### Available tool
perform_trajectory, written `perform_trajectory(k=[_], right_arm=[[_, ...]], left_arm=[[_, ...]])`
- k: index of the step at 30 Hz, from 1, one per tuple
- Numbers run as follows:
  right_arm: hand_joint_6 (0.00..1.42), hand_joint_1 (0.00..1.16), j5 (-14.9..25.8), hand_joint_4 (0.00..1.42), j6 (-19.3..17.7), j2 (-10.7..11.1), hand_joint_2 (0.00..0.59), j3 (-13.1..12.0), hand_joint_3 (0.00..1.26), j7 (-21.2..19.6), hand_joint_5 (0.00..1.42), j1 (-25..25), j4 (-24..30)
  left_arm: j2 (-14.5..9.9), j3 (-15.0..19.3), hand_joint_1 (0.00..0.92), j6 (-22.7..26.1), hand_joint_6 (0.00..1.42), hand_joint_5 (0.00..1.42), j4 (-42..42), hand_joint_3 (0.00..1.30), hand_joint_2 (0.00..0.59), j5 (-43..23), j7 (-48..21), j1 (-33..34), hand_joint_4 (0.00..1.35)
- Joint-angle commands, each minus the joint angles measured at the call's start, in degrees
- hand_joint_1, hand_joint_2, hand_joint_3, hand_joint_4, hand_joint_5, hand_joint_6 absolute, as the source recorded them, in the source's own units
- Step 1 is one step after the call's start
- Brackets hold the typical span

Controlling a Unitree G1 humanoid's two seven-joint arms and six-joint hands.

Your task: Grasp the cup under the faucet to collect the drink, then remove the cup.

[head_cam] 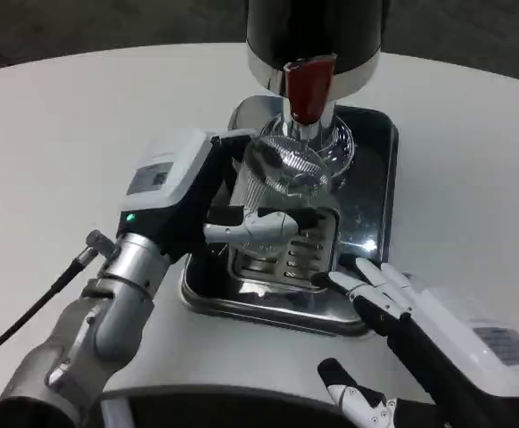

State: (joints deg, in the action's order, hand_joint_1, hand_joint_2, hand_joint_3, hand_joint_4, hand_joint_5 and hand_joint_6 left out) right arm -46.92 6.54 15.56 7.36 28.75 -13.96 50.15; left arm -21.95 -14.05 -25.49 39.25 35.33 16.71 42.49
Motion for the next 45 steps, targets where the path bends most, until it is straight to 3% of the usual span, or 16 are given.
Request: perform_trajectory(k=[1,19,23,29,37,45], right_arm=[[0.0,0.45,0.6,0.01,0.3,-0.1,0.484,-0.1,0.13,-0.2,0.0,-0.8,0.7],[0.0,0.45,1.0,0.01,0.6,-0.2,0.484,-0.4,0.14,-0.5,0.0,-1.3,0.8],[0.0,0.45,1.3,0.01,0.6,-0.3,0.484,-0.7,0.14,-0.8,0.0,-1.4,0.7],[0.0,0.46,2.6,0.01,0.2,-0.7,0.496,-1.2,0.15,-2.5,0.0,-1.4,0.3],[0.0,0.46,3.1,0.02,0.1,-0.7,0.497,-1.1,0.15,-3.4,0.0,-1.3,0.2],[0.0,0.46,3.2,0.02,0.1,-0.8,0.498,-1.1,0.16,-4.0,0.0,-1.3,0.3]], left_arm=[[0.3,-1.5,0.314,1.5,0.28,0.73,-0.4,0.77,0.279,-0.1,-2.7,-0.7,0.83],[0.6,-3.4,0.299,2.8,0.26,0.7,0.7,0.77,0.284,-0.2,-2.5,0.4,0.82],[0.3,-3.2,0.302,2.4,0.26,0.67,0.7,0.76,0.282,-0.6,-2.4,0.2,0.75],[-0.1,-1.9,0.339,0.1,0.31,0.64,1.5,0.61,0.188,-3.6,-2.5,-0.5,0.6],[-0.3,-1.2,0.281,-1.3,0.32,0.59,1.8,0.49,0.166,-4.1,-1.7,-0.8,0.52],[-0.4,-0.6,0.256,-2.6,0.3,0.51,2.1,0.34,0.109,-4.3,-1.4,-1.4,0.35]])
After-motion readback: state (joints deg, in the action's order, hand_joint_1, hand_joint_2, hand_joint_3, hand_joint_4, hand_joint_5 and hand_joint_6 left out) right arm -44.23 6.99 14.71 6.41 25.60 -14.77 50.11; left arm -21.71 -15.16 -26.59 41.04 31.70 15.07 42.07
